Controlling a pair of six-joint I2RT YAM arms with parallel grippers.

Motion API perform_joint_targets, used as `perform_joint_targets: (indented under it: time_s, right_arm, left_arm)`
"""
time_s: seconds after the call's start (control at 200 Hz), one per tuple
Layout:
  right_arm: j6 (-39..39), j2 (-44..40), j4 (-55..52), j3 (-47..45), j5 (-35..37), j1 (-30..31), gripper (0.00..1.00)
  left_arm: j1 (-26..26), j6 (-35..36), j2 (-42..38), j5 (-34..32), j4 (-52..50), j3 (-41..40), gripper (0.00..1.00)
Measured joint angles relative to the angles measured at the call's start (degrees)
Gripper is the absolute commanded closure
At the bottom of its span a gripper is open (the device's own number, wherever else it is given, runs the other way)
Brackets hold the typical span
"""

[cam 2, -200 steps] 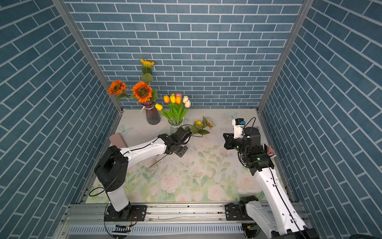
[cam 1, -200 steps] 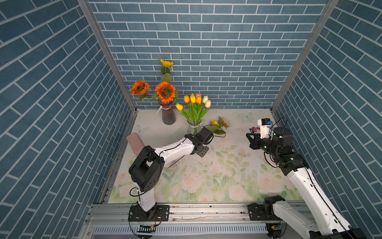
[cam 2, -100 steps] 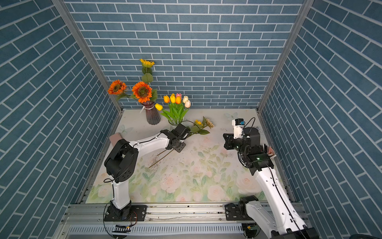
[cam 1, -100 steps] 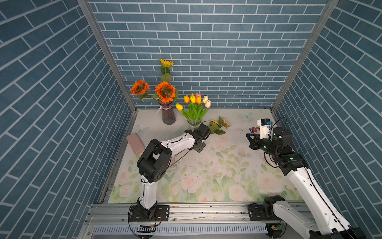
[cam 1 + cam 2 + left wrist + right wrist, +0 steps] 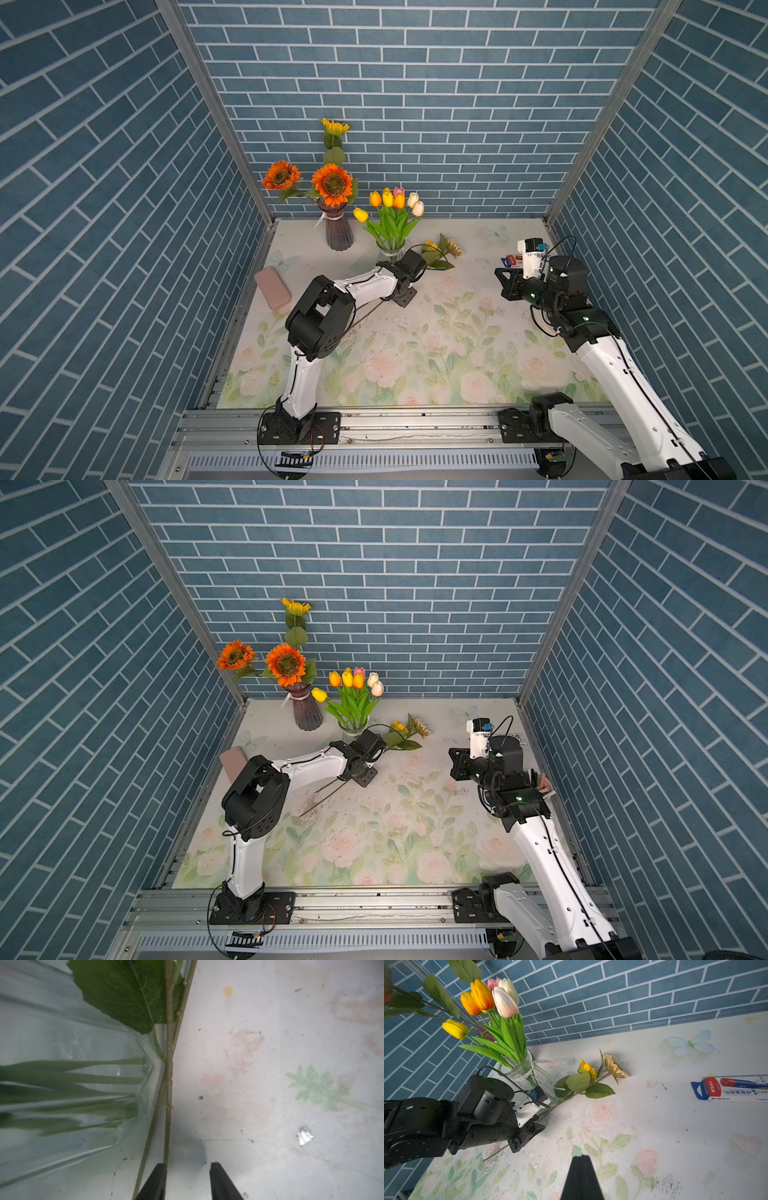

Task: Arrange the flowers in different vases according to their variety
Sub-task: Pick up the flower at the center of the board.

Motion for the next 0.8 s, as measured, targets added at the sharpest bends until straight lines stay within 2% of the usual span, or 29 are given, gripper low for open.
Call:
perform_joint_targets:
  time_s: [0.435,0.8]
  right_arm:
    - [0.0,0.0,0.0,0.0,0.0,0.0,1.00]
    - [-0.2,0.0,-0.1,0.0,0.0,0.0,1.00]
  left_arm:
    - [0.5,0.9,1.9,-1.1,0.9,0.1,0.63]
    - [2.4,3.0,4.2,0.5,1.7,3.2,0.63]
